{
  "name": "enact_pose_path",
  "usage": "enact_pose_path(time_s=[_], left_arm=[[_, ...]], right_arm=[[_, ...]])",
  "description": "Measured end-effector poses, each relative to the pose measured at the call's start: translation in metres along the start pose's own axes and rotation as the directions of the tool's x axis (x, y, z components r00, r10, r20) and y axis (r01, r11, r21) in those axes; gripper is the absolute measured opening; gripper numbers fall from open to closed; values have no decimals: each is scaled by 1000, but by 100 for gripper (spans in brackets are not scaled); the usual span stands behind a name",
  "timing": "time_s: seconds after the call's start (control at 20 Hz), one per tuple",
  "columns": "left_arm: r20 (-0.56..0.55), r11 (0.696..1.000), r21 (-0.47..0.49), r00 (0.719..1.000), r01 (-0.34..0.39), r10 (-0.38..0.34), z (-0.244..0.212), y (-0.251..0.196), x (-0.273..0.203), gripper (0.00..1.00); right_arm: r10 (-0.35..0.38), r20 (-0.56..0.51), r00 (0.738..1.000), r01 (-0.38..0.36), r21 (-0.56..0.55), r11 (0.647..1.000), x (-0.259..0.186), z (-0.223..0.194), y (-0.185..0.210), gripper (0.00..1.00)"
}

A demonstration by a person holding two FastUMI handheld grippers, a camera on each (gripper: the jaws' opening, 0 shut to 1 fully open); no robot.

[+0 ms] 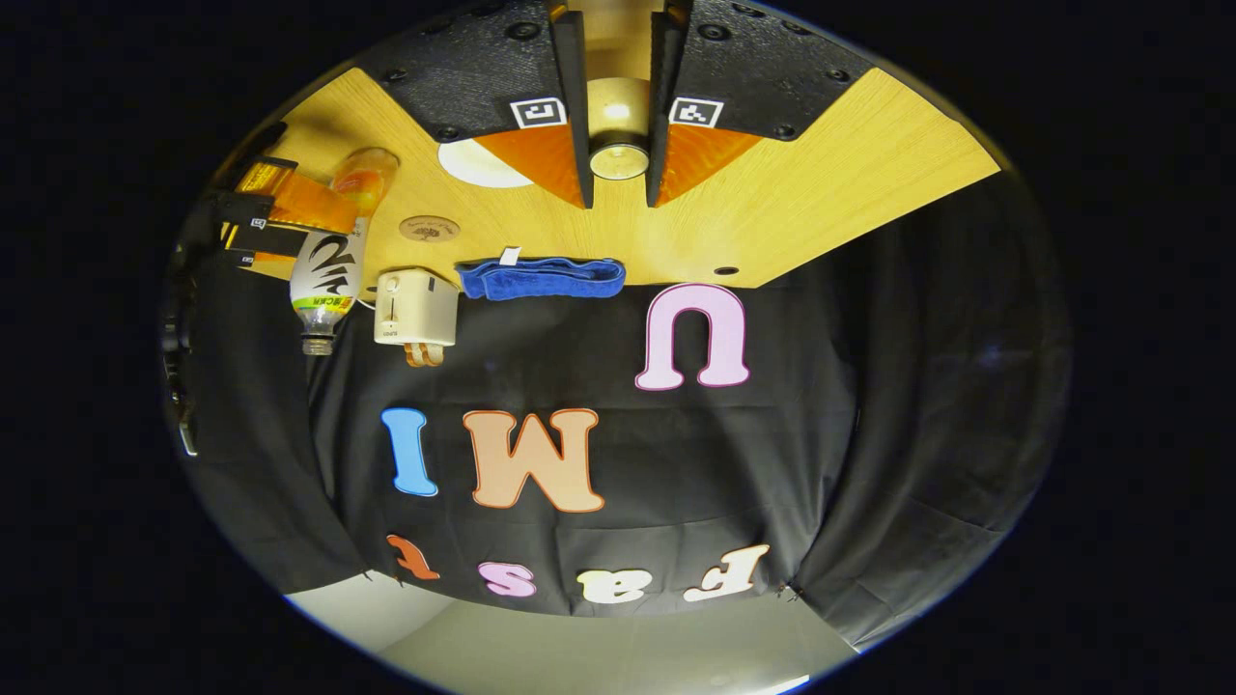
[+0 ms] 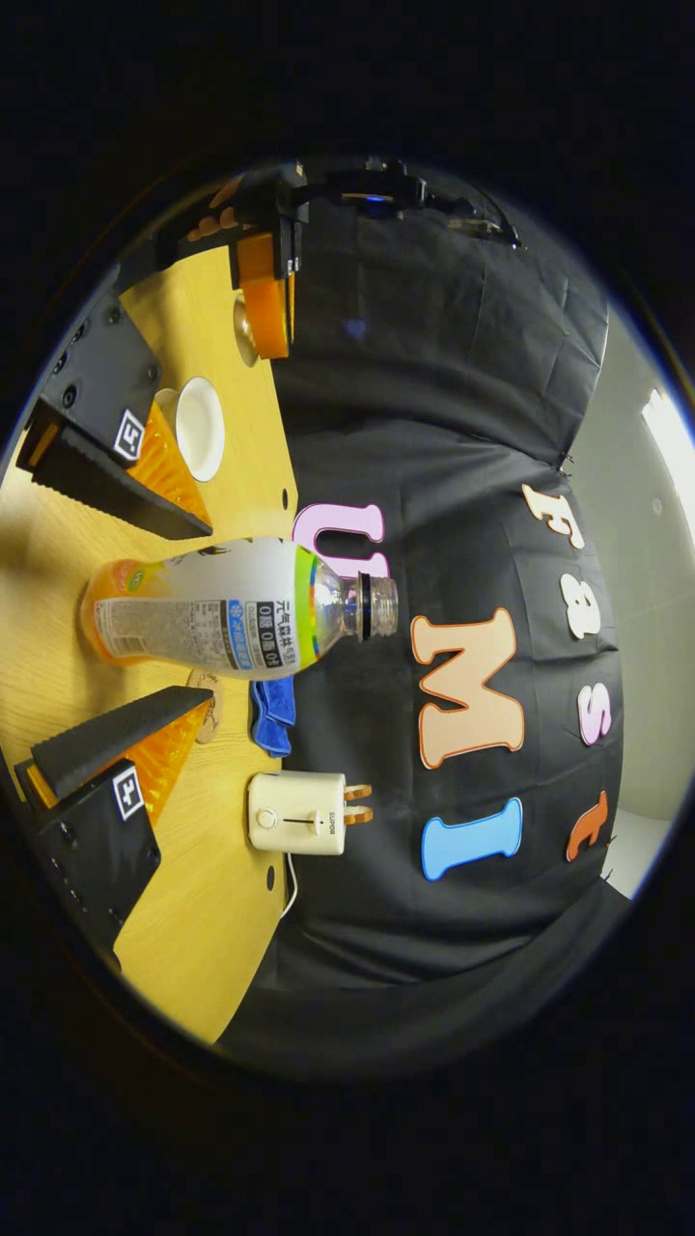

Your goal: Open the teacup lid with one hand, grasp the water bottle and pour water into the teacup with the other hand; after pouring, place the water bottle on the coaster and then close the teacup lid.

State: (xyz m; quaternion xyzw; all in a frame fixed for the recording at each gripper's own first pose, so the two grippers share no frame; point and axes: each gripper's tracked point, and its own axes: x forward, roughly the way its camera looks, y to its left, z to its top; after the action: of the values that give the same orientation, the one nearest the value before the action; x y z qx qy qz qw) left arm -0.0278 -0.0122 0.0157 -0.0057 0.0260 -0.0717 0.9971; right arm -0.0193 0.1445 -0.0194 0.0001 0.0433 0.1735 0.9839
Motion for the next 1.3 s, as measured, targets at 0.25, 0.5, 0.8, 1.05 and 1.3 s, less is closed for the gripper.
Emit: enact_pose_path(time_s=[0.25,0.5,0.8,1.05,1.3], left_arm=[[4,1000,0,1000,-14,14,0,10,-2,24],[13,1000,-7,1000,-28,28,0,18,-4,24],[6,999,-25,999,-42,42,-5,29,-5,24],[0,998,-29,999,-47,47,-7,38,-7,24],[6,999,-26,999,-46,47,-7,41,-8,24]], right_arm=[[-7,-40,999,7,0,1000,9,-6,1,87],[-11,-49,999,10,-20,1000,9,-6,2,64],[-28,-54,998,20,-137,990,18,-3,-1,65],[-72,-18,997,62,-337,939,25,11,-9,62],[-92,20,996,86,-602,794,31,13,-13,64]])
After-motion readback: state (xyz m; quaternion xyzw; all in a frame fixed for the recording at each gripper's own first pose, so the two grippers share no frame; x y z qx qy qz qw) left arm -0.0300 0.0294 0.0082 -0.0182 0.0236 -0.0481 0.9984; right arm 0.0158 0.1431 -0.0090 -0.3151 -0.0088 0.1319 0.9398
